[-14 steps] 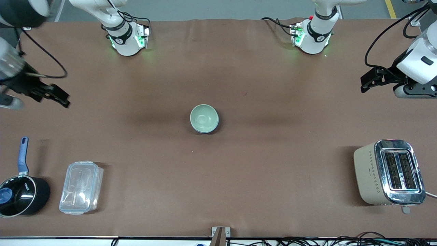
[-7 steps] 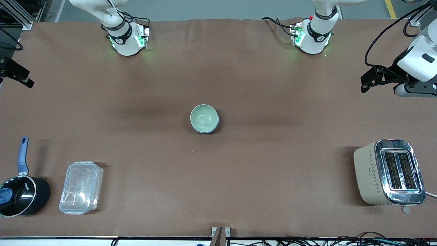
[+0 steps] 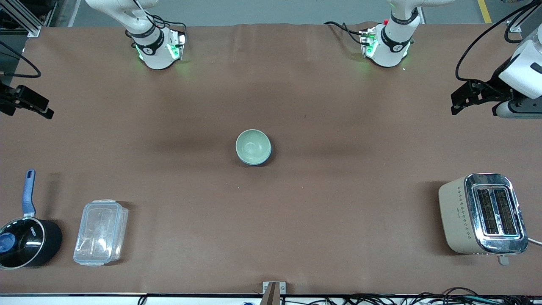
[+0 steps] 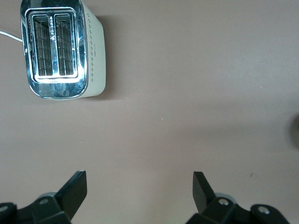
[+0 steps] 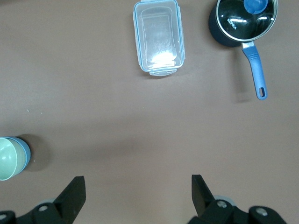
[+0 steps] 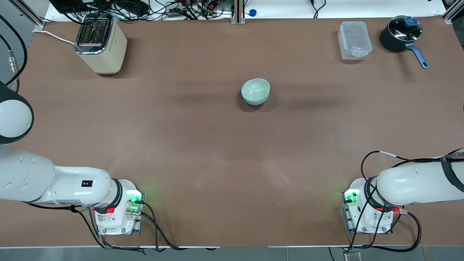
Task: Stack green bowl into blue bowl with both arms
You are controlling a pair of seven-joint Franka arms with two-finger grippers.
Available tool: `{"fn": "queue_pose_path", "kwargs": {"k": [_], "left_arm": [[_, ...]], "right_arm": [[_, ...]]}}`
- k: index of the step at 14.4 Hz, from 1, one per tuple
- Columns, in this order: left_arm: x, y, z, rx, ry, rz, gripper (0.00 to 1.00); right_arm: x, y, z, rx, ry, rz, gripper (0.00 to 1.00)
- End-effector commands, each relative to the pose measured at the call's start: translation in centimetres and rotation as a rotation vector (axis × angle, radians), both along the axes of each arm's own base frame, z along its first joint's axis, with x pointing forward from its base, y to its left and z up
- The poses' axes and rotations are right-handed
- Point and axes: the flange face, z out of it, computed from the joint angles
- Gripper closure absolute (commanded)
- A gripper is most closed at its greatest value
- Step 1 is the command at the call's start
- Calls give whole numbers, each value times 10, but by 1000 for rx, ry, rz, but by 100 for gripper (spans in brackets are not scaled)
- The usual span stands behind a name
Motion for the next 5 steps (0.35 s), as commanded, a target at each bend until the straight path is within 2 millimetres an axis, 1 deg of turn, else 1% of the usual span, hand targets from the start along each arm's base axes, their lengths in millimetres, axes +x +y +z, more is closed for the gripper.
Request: {"fn": "queue_pose_path", "kwargs": {"k": [1,5], "left_arm": [[-4,1,8,-15,-6,-15,0],[-9,-2,7,-11,20,-22,0]], "right_arm": [[-4,1,-3,3,1,13,0],[-4,0,-2,3,6,20,0]]}}
